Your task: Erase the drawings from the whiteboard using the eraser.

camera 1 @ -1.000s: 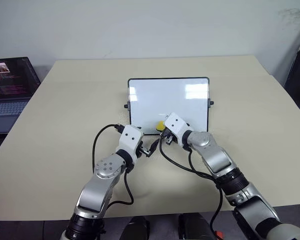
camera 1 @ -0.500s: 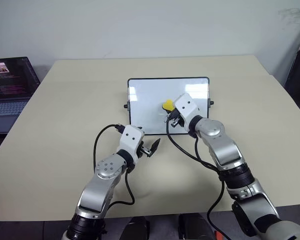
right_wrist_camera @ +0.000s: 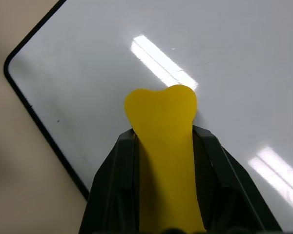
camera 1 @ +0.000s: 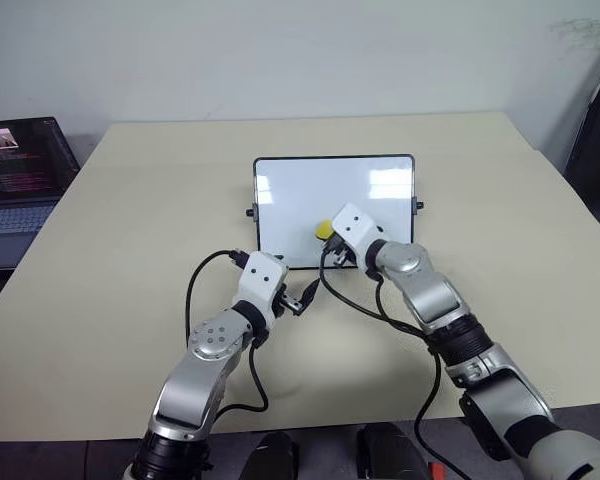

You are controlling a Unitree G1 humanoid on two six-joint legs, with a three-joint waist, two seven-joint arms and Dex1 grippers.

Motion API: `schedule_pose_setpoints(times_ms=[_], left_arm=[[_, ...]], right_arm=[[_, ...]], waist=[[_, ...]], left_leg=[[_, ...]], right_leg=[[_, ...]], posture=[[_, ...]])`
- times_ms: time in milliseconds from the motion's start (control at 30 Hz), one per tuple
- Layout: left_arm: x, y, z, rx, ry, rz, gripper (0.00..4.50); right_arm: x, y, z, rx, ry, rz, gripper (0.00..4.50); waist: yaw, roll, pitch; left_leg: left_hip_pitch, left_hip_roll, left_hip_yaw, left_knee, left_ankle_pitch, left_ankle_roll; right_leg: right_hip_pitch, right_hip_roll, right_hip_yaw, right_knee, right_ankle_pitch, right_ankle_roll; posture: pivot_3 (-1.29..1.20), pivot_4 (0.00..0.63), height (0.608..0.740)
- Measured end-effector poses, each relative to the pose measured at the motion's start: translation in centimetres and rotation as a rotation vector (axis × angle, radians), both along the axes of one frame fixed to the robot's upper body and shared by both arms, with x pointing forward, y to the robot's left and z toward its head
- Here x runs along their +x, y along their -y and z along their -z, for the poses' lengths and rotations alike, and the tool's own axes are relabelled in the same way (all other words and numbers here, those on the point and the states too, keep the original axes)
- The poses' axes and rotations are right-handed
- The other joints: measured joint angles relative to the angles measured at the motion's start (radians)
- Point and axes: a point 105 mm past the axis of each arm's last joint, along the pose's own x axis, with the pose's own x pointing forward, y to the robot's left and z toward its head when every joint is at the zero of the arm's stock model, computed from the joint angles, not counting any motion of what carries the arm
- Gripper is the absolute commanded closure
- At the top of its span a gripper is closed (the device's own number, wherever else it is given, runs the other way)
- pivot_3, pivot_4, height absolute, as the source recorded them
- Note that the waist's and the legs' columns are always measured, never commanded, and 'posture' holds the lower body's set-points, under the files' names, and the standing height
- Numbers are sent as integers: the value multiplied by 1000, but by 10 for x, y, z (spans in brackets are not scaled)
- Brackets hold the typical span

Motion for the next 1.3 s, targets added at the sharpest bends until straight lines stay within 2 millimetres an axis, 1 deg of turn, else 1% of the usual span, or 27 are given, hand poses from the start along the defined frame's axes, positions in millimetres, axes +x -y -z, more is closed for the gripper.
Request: schedule_pose_setpoints(times_ms=[133, 267, 533, 633, 867, 967, 1067, 1167, 1300], left_arm=[[-2, 1, -3, -3, 9, 1, 0], [-2, 1, -3, -4, 11, -1, 0], [-2, -1, -2, -2, 2, -15, 0], [-2, 0, -3, -3, 3, -16, 0], [0, 1, -5, -5, 12, -13, 0], [0, 1, -6, -5, 12, -12, 0], [0, 2, -6, -7, 13, -11, 0], [0, 2, -6, -7, 13, -11, 0], [0, 2, -6, -7, 13, -10, 0]], right_arm=[[-9, -3, 10, -26, -32, -34, 3377], [-20, -1, 22, -63, -71, -67, 3377], [-22, 3, 22, -74, -70, -57, 3377], [-15, 2, 18, -74, -62, -49, 3377], [11, 11, -10, -53, 22, 14, 3377], [23, 16, -20, -47, 62, 42, 3377], [36, 25, -34, -30, 111, 96, 3377], [42, 28, -38, -19, 132, 114, 3377], [44, 28, -37, -14, 134, 117, 3377]], waist=[[2, 0, 0], [4, 0, 0], [6, 0, 0], [5, 0, 0], [5, 0, 0], [5, 0, 0], [5, 0, 0], [4, 0, 0], [4, 0, 0]], left_leg=[[0, 0, 0, 0, 0, 0], [-1, 0, -1, 0, 0, 0], [-1, 0, -1, 0, 2, -3], [-1, 0, -1, 0, 2, -3], [-1, -1, -1, 0, 3, -1], [-1, -1, -1, 0, 5, -1], [-1, -1, -1, 0, 7, 0], [0, -1, -1, 0, 8, 0], [0, -1, -1, 0, 10, 1]], right_leg=[[0, 0, 0, 0, 0, 0], [0, 0, 0, 0, 0, 0], [0, 0, -1, -1, 0, 0], [0, 0, -1, -1, 0, 0], [0, 0, -1, 0, 1, 0], [0, 0, -1, 0, 3, 0], [1, 0, -1, 0, 5, 0], [1, 0, -1, 0, 6, 0], [2, 0, -1, 0, 8, 1]], posture=[[0, 150, 740], [0, 150, 740], [0, 150, 740], [0, 150, 740], [0, 150, 740], [0, 150, 740], [0, 150, 740], [0, 150, 740], [0, 150, 740]])
